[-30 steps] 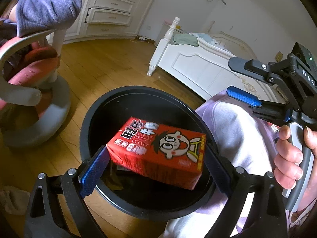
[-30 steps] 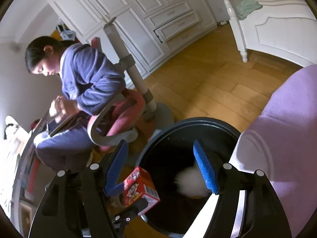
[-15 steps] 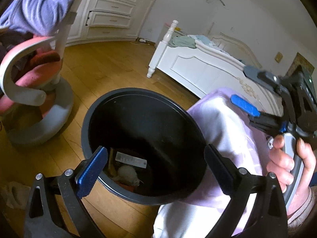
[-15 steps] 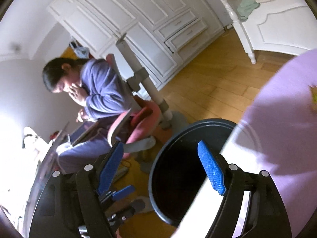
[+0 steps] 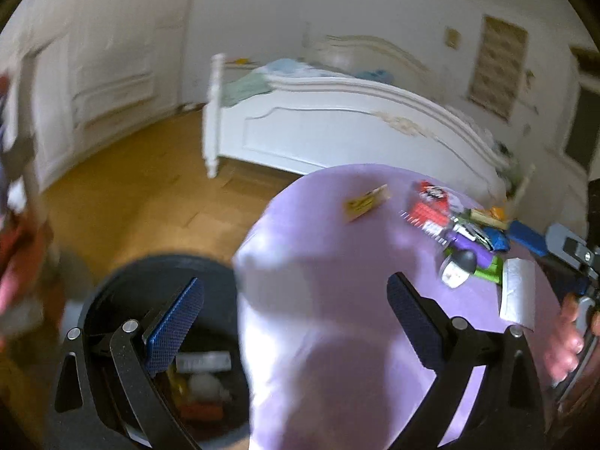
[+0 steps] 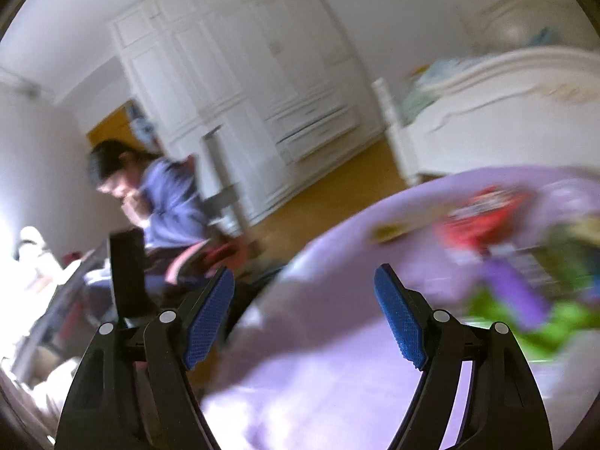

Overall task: Collect trash
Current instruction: 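Grasp the gold wrapper with the left tool while the right tool grasps a beige wrapper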

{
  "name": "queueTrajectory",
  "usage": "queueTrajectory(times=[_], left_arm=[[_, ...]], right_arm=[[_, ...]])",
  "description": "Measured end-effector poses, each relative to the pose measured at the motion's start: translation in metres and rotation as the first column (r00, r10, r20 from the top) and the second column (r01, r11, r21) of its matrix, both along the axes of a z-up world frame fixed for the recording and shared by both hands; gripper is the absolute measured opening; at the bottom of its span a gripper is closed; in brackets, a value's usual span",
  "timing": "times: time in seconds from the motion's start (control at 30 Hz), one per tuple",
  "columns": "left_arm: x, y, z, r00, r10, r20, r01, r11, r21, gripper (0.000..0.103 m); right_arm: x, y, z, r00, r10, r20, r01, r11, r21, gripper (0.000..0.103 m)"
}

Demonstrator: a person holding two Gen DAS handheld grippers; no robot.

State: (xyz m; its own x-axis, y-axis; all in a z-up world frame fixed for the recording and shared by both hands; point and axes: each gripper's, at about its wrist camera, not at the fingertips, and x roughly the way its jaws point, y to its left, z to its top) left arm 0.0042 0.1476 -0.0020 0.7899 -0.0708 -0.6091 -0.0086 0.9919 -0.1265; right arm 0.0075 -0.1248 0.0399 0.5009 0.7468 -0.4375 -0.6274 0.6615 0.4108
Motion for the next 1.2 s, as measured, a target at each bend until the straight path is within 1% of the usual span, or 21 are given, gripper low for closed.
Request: queueTrajectory(times=[0.07, 0.1, 0.17, 0.27, 0.37, 0.47, 0.53, 0.6, 0.63, 0.73, 0.77, 0.8, 0.83, 0.87, 0.9, 0.97, 1.0, 1.07, 1.13, 1.17, 1.2], left_arm=[[0.025, -0.016, 0.007, 0.999, -0.042, -0.014, 0.042, 0.997, 0.071, 0.097], [0.044, -0.029, 0.009, 0.997, -0.069, -0.026, 0.072, 0.987, 0.143, 0.097], [0.063, -0.042, 0.006, 0.994, -0.097, -0.043, 0.105, 0.968, 0.227, 0.097], [0.095, -0.058, -0.004, 0.984, -0.153, -0.094, 0.175, 0.936, 0.305, 0.097], [0.119, -0.067, -0.013, 0.975, -0.180, -0.132, 0.217, 0.899, 0.381, 0.097], [0.140, -0.070, -0.020, 0.961, -0.222, -0.163, 0.269, 0.884, 0.382, 0.097], [0.147, -0.076, -0.025, 0.950, -0.252, -0.183, 0.306, 0.866, 0.395, 0.097], [0.151, -0.080, -0.032, 0.940, -0.274, -0.204, 0.337, 0.847, 0.412, 0.097], [0.154, -0.082, -0.034, 0.935, -0.285, -0.213, 0.350, 0.842, 0.412, 0.097], [0.161, -0.081, -0.043, 0.923, -0.302, -0.237, 0.375, 0.844, 0.385, 0.095], [0.163, -0.082, -0.045, 0.921, -0.303, -0.243, 0.378, 0.845, 0.380, 0.090], [0.167, -0.081, -0.049, 0.916, -0.305, -0.262, 0.386, 0.849, 0.362, 0.077], [0.170, -0.079, -0.050, 0.913, -0.308, -0.267, 0.388, 0.858, 0.336, 0.073], [0.168, -0.078, -0.048, 0.912, -0.311, -0.268, 0.387, 0.868, 0.311, 0.069], [0.170, -0.077, -0.049, 0.910, -0.311, -0.275, 0.388, 0.874, 0.294, 0.062], [0.170, -0.080, -0.050, 0.911, -0.310, -0.273, 0.386, 0.874, 0.296, 0.060], [0.169, -0.082, -0.050, 0.911, -0.311, -0.271, 0.387, 0.873, 0.298, 0.054], [0.167, -0.083, -0.050, 0.922, -0.283, -0.264, 0.361, 0.876, 0.321, 0.045], [0.167, -0.078, -0.048, 0.933, -0.255, -0.254, 0.328, 0.893, 0.309, 0.030], [0.166, -0.072, -0.046, 0.938, -0.242, -0.248, 0.307, 0.912, 0.273, 0.027], [0.166, -0.067, -0.045, 0.940, -0.237, -0.246, 0.296, 0.924, 0.243, 0.021]], right_arm=[[0.007, -0.043, 0.004, 0.994, -0.101, 0.031, 0.101, 0.995, -0.025, 0.077], [0.009, -0.062, 0.007, 0.989, -0.143, 0.042, 0.144, 0.989, -0.032, 0.077], [0.020, -0.107, 0.010, 0.968, -0.244, 0.064, 0.248, 0.968, -0.049, 0.077], [0.038, -0.148, 0.009, 0.938, -0.335, 0.092, 0.344, 0.934, -0.099, 0.077], [0.058, -0.169, 0.002, 0.930, -0.352, 0.104, 0.366, 0.912, -0.183, 0.077], [0.077, -0.175, -0.010, 0.941, -0.315, 0.122, 0.337, 0.904, -0.264, 0.077], [0.091, -0.172, -0.019, 0.951, -0.281, 0.130, 0.309, 0.895, -0.323, 0.077], [0.106, -0.175, -0.031, 0.963, -0.250, 0.104, 0.271, 0.888, -0.371, 0.077], [0.110, -0.163, -0.036, 0.968, -0.237, 0.087, 0.252, 0.887, -0.386, 0.077], [0.124, -0.147, -0.050, 0.977, -0.211, 0.021, 0.201, 0.891, -0.408, 0.076], [0.126, -0.148, -0.051, 0.979, -0.206, 0.009, 0.193, 0.897, -0.397, 0.068], [0.127, -0.142, -0.049, 0.979, -0.206, 0.005, 0.191, 0.900, -0.391, 0.063], [0.127, -0.143, -0.050, 0.979, -0.205, -0.003, 0.188, 0.902, -0.389, 0.060], [0.127, -0.143, -0.051, 0.979, -0.202, -0.012, 0.182, 0.902, -0.391, 0.050], [0.127, -0.142, -0.052, 0.980, -0.199, -0.019, 0.175, 0.902, -0.394, 0.047], [0.124, -0.140, -0.051, 0.981, -0.192, -0.016, 0.171, 0.904, -0.391, 0.045], [0.122, -0.139, -0.051, 0.982, -0.188, -0.014, 0.168, 0.905, -0.390, 0.042], [0.119, -0.139, -0.048, 0.983, -0.185, -0.009, 0.167, 0.905, -0.391, 0.038], [0.113, -0.138, -0.045, 0.982, -0.187, -0.008, 0.170, 0.907, -0.386, 0.035], [0.110, -0.139, -0.044, 0.982, -0.187, -0.010, 0.169, 0.909, -0.382, 0.025], [0.108, -0.139, -0.042, 0.982, -0.189, -0.010, 0.171, 0.909, -0.379, 0.024]])
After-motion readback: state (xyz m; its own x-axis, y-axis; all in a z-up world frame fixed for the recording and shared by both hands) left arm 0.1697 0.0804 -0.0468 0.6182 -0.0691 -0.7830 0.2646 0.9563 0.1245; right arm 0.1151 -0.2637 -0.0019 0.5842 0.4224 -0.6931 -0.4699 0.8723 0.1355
